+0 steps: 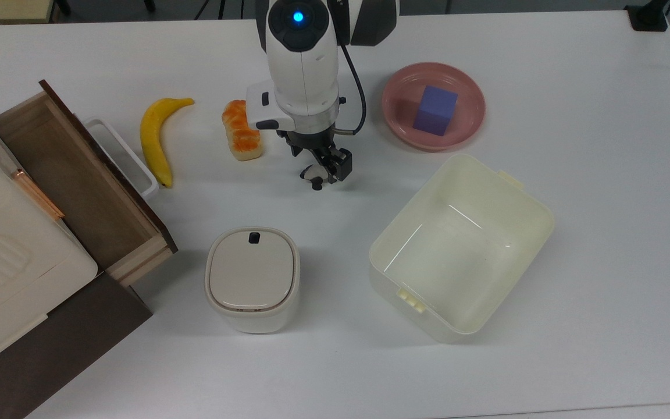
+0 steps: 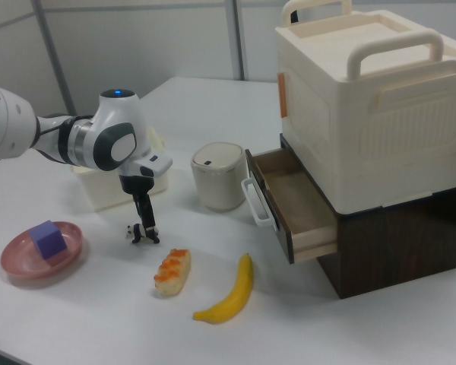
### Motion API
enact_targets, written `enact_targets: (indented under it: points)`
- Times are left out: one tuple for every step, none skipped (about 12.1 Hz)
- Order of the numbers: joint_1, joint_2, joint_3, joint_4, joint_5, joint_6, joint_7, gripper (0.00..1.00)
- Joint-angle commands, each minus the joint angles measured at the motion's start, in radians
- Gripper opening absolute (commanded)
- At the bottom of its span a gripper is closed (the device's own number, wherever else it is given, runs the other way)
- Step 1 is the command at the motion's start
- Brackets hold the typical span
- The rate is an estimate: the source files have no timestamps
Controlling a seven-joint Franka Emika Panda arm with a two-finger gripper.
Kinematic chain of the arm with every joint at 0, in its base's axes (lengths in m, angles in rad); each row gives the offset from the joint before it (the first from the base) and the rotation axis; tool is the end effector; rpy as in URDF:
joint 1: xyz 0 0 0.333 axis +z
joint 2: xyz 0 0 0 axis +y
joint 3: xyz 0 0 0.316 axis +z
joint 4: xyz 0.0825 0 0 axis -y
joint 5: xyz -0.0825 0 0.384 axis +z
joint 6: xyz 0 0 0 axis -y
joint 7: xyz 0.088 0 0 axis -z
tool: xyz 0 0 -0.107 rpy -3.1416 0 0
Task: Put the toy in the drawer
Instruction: 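Lower the open gripper over the black-and-white panda toy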
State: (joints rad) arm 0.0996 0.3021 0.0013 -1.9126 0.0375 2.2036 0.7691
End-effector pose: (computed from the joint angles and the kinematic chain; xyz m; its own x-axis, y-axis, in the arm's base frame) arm 0.6130 0.0633 0.3376 0.7707 -0.6366 -0.0293 -0.6371 -0.7707 -0.0139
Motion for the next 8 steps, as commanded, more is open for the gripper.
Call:
enact_targets:
  points:
    - [0.011, 0.018, 0.006, -0.014, 0.013, 0.038, 0.013, 0.83]
    - [0.012, 0.025, 0.006, -0.014, 0.009, 0.038, 0.012, 0.74]
    - [0.012, 0.026, 0.006, -0.014, 0.009, 0.048, 0.012, 0.69]
    - [0.012, 0.026, 0.008, -0.016, 0.009, 0.056, 0.012, 0.65]
    - [0.011, 0.028, 0.008, -0.014, 0.009, 0.059, 0.012, 0.59]
    - [0.008, 0.028, 0.008, -0.013, 0.009, 0.058, 0.012, 0.56]
    - [0.009, 0.026, 0.008, -0.013, 0.009, 0.058, 0.012, 0.54]
    - [0.009, 0.026, 0.008, -0.011, 0.009, 0.056, 0.007, 0.43]
